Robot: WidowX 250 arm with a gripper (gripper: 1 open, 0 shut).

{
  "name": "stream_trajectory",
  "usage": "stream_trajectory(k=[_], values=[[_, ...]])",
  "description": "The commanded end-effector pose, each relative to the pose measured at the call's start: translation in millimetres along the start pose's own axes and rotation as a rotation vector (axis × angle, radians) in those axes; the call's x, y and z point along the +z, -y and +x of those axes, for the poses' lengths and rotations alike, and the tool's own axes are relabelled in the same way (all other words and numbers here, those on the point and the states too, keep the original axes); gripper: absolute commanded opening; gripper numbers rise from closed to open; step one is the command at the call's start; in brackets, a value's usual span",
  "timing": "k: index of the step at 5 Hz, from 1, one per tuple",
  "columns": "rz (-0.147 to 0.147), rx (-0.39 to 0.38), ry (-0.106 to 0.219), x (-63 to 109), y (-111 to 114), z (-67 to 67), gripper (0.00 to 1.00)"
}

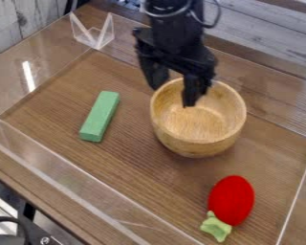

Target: Move the red object to the right side of the table

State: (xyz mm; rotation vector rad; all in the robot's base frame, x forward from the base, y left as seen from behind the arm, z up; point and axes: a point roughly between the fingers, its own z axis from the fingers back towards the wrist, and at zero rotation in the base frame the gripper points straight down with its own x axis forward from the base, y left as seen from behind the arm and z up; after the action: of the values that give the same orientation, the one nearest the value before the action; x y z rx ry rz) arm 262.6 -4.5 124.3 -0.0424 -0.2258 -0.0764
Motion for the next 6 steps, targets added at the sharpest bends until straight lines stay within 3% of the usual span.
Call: stream_trajectory(k=[1,2,4,6], values=[[0.041,0.101,0.036,1.3,-10.7,1.7,1.0],[0.066,0.177,0.027,-12.6,-12.8,-2.2,1.0],[0.059,0.045,0.024,-41.7,2.0,-5.8,1.0],[0.119,0.227,0.019,-40.0,-20.0,0.3,1.0]])
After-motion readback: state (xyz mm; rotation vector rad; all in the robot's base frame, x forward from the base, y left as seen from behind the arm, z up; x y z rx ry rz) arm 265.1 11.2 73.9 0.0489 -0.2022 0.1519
